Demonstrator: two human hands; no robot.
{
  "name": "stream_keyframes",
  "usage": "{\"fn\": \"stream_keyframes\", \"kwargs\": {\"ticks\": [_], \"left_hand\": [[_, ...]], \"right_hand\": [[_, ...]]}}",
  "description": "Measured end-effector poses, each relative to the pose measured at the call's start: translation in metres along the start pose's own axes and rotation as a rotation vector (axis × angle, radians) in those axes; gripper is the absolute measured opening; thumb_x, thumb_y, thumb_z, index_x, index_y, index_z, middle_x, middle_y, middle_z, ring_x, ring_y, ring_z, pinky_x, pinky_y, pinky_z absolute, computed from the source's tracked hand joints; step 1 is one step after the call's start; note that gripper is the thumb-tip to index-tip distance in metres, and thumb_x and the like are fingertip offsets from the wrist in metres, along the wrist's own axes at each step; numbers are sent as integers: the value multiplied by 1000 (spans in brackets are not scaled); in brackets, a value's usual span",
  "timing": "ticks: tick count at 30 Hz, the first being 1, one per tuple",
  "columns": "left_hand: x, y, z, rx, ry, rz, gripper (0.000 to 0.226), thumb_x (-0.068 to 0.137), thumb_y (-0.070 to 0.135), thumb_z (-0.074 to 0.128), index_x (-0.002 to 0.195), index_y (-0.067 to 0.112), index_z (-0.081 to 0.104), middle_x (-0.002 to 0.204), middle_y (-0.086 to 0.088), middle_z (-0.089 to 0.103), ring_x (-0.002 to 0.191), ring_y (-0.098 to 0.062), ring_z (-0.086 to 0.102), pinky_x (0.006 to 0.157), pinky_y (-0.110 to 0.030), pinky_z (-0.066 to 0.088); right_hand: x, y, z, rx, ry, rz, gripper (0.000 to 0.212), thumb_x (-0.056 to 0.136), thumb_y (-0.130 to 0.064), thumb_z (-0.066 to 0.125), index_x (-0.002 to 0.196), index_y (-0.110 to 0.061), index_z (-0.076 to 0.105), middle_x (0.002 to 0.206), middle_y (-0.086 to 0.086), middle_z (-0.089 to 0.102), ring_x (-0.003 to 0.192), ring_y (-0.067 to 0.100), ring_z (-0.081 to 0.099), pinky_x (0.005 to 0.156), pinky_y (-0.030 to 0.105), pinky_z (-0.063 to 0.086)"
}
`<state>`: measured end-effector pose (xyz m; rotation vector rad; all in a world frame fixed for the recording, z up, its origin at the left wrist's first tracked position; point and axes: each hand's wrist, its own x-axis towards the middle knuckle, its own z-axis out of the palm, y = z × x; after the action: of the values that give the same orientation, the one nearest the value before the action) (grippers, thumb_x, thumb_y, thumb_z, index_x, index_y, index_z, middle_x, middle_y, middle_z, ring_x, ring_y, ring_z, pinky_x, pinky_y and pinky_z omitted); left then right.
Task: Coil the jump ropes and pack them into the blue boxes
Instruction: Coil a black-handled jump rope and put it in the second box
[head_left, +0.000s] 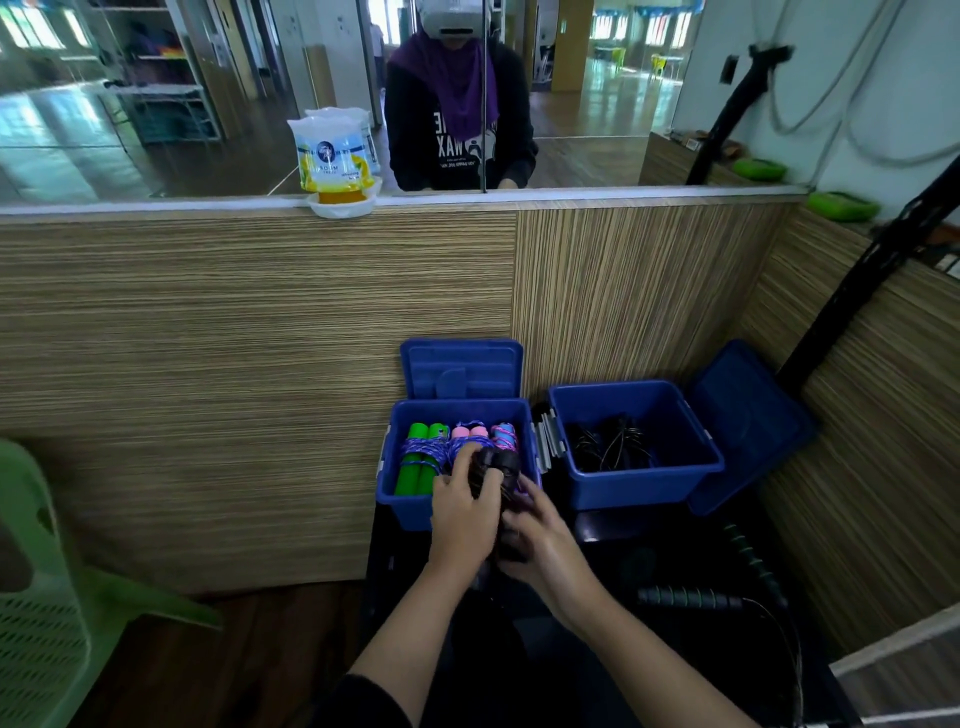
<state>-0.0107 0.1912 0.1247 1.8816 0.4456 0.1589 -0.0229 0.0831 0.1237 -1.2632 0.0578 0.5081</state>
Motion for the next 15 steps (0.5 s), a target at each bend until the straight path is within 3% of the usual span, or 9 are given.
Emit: {"fn": "stream_keyframes", "kwargs": {"ticks": [4, 6, 10, 13, 15], "left_hand": [[0, 2, 10, -33, -21, -54, 39, 94, 40, 54, 130, 27, 45, 125, -12, 48, 97, -15, 45, 88, -24, 33], [-1, 2, 12, 2, -71, -28, 42, 96, 40, 51, 133, 24, 42, 127, -12, 46, 98, -14, 44, 87, -22, 31], [1, 2, 13, 68, -116, 20, 37, 97, 35, 51, 131, 22, 43, 128, -10, 47, 102, -14, 46, 86, -23, 31], [4, -2, 15, 83, -138, 24, 40, 96, 31, 54, 134, 22, 46, 126, -12, 54, 114, -23, 53, 93, -25, 37], [6, -4, 14, 64, -150, 10, 38, 95, 30, 57, 132, 23, 50, 121, -8, 61, 110, -20, 57, 91, -24, 41]], "right_hand": [[1, 5, 1, -130, 40, -105, 57, 91, 6, 49, 130, -34, 39, 114, 2, 65, 90, 10, 65, 71, 22, 52], [7, 3, -3, -186, 95, -138, 57, 90, 6, 49, 134, -28, 41, 114, 13, 65, 81, 11, 64, 69, 25, 53], [7, -5, -11, -189, 158, -156, 55, 91, 7, 44, 133, -29, 39, 119, 6, 61, 104, 20, 59, 96, 39, 46], [7, -8, -14, -204, 195, -168, 53, 93, 4, 42, 135, -28, 39, 120, 1, 60, 110, 18, 59, 102, 36, 44], [10, -5, -19, -232, 225, -145, 52, 93, 1, 43, 140, -21, 40, 129, 5, 57, 117, 20, 56, 104, 36, 43]]}}
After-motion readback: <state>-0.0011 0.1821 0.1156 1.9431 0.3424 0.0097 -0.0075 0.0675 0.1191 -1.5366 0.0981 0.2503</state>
